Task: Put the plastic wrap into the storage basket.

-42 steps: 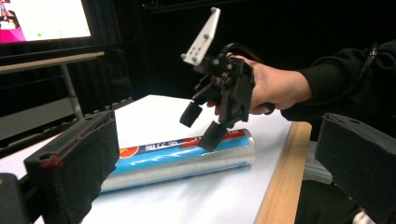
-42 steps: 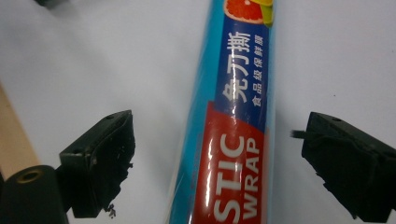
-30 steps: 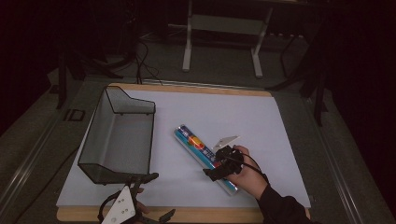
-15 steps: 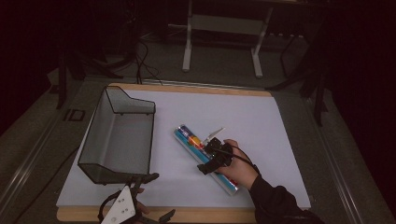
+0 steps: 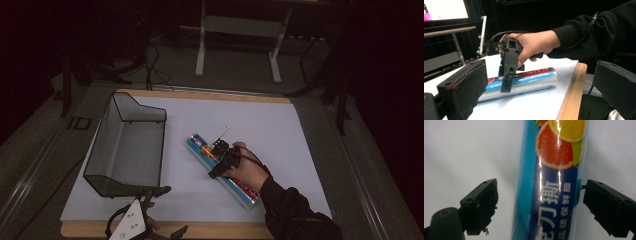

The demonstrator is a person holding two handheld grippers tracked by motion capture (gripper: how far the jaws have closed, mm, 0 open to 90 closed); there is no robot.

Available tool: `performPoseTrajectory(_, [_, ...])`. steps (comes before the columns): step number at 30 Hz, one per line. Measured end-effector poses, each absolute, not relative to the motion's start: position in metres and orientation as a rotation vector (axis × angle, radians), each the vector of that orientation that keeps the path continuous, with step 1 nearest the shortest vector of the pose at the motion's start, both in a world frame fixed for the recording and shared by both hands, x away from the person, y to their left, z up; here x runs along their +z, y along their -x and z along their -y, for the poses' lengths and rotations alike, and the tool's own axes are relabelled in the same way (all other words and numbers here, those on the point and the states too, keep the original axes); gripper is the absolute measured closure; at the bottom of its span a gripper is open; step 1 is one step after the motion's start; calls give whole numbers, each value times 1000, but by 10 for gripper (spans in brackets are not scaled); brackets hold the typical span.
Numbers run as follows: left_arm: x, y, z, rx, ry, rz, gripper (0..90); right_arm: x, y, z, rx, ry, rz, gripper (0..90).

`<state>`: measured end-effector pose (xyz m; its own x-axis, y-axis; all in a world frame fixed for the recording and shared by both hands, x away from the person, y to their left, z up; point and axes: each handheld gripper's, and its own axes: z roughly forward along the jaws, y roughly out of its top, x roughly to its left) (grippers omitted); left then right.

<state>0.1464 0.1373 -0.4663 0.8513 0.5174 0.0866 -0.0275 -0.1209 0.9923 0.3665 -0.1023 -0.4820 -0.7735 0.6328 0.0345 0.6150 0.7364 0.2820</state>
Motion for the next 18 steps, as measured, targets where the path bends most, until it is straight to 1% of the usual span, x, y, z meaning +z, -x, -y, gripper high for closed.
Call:
performPoseTrajectory(11, [-467, -146, -137, 478, -1643, -386, 6, -488, -383, 90, 264, -1074, -2922, 129])
performPoseTrajectory(18, [-467, -147, -137, 473, -1647, -384, 6, -491, -392, 87, 192, -1104, -2955, 151])
